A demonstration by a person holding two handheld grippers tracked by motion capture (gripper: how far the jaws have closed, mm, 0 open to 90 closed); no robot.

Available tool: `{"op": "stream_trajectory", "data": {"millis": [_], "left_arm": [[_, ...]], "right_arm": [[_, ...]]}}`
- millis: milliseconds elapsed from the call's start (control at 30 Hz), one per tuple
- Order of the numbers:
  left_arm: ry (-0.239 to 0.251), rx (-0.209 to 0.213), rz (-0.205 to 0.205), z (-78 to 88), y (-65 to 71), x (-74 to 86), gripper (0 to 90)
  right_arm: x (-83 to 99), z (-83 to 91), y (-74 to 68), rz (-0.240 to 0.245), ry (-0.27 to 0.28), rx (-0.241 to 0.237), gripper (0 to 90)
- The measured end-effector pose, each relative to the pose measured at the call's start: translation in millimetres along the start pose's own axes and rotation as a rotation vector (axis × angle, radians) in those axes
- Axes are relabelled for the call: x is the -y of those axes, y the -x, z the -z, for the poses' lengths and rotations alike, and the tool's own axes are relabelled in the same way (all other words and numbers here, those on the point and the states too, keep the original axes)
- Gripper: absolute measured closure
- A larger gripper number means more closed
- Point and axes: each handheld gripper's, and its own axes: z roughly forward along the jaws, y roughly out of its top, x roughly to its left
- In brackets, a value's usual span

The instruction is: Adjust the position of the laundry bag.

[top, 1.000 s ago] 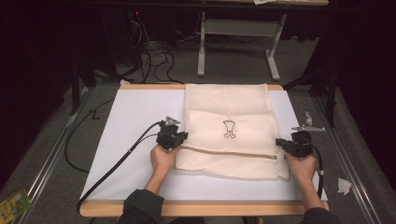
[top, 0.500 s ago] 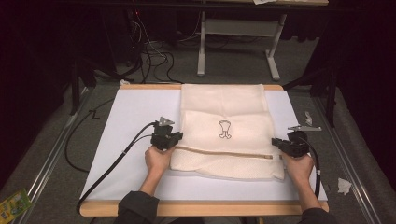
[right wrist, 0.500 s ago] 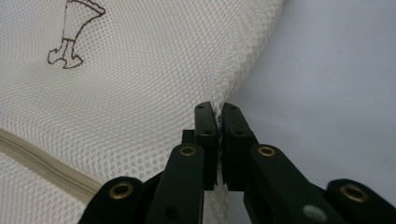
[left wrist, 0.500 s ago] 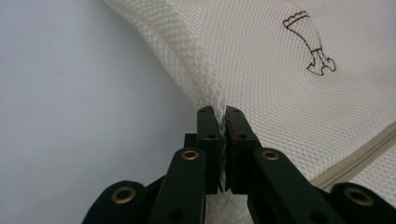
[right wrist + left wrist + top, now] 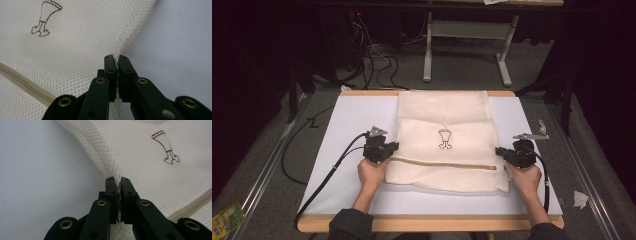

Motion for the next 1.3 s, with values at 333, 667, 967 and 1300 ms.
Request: {"op": "stream_trajectory", "data": {"millis": [333, 667, 967, 1300], "left_arm": [[0.0, -0.024, 0.002, 12.7, -9.7, 6.8, 86.1], [-0.015, -0.055, 0.013, 24.6, -20.6, 17.4, 85.7], [-0.038, -0.075, 0.025, 26.8, -26.0, 32.5, 84.8], [-0.048, -0.111, 0.012, 21.7, -27.2, 39.8, 82.1]], "right_arm": [[-1.8, -4.6, -14.0, 0.018, 0.001, -0.029, 87.9], [-1.4, -8.6, -30.8, 0.037, 0.009, -0.07, 87.8], [3.9, -14.3, -40.6, 0.052, 0.005, -0.082, 87.7], [10.7, -18.8, -45.8, 0.077, -0.01, -0.054, 86.5]]}}
